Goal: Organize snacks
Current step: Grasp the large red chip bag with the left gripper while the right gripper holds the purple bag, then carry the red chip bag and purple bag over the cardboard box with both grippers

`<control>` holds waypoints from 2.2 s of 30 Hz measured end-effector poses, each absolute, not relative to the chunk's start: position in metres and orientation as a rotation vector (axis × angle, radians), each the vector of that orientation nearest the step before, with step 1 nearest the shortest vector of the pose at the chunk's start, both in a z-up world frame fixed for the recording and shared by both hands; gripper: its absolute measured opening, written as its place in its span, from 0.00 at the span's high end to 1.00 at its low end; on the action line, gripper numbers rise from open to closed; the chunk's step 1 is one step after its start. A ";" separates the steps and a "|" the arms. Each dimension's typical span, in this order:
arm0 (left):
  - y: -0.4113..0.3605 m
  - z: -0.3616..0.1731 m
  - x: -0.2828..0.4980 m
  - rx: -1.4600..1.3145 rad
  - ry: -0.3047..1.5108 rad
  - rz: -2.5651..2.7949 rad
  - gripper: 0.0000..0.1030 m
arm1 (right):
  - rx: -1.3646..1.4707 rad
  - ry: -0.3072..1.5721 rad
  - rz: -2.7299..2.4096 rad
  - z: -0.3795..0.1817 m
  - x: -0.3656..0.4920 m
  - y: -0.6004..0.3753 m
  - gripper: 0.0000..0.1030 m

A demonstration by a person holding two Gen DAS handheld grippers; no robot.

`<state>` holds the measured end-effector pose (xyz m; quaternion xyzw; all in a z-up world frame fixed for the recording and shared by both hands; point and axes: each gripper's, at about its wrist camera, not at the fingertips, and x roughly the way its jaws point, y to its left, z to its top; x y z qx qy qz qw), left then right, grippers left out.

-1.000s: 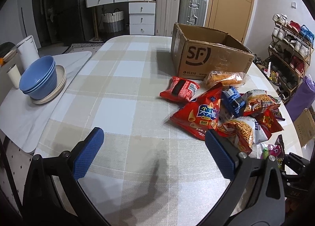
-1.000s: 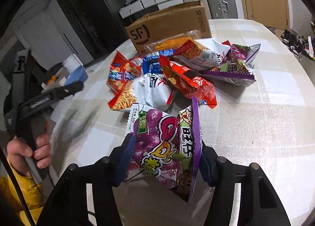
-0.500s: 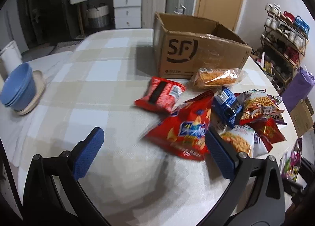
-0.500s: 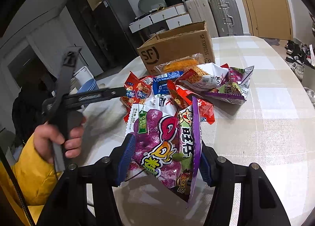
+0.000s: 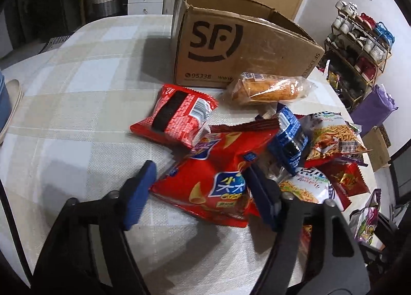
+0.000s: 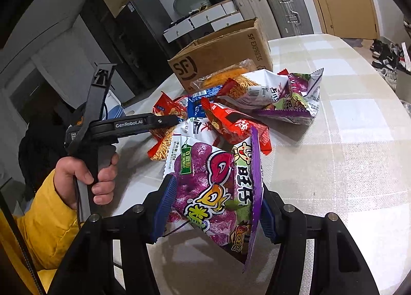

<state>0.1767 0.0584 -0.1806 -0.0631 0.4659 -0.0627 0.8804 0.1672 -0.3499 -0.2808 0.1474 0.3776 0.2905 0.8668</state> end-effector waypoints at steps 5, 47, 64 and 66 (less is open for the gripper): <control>0.061 -0.184 0.172 -0.168 0.958 -0.192 0.55 | 0.309 0.780 0.605 -0.278 0.168 -0.349 0.42; 0.087 -0.072 -0.010 -0.226 0.715 -0.353 0.58 | 0.273 0.626 0.588 -0.186 0.129 -0.326 0.42; 0.077 -0.052 -0.021 -0.183 0.693 -0.336 0.58 | 0.253 0.587 0.592 -0.172 0.133 -0.328 0.42; 0.077 -0.048 -0.020 -0.180 0.688 -0.326 0.58 | 0.252 0.581 0.595 -0.169 0.136 -0.329 0.42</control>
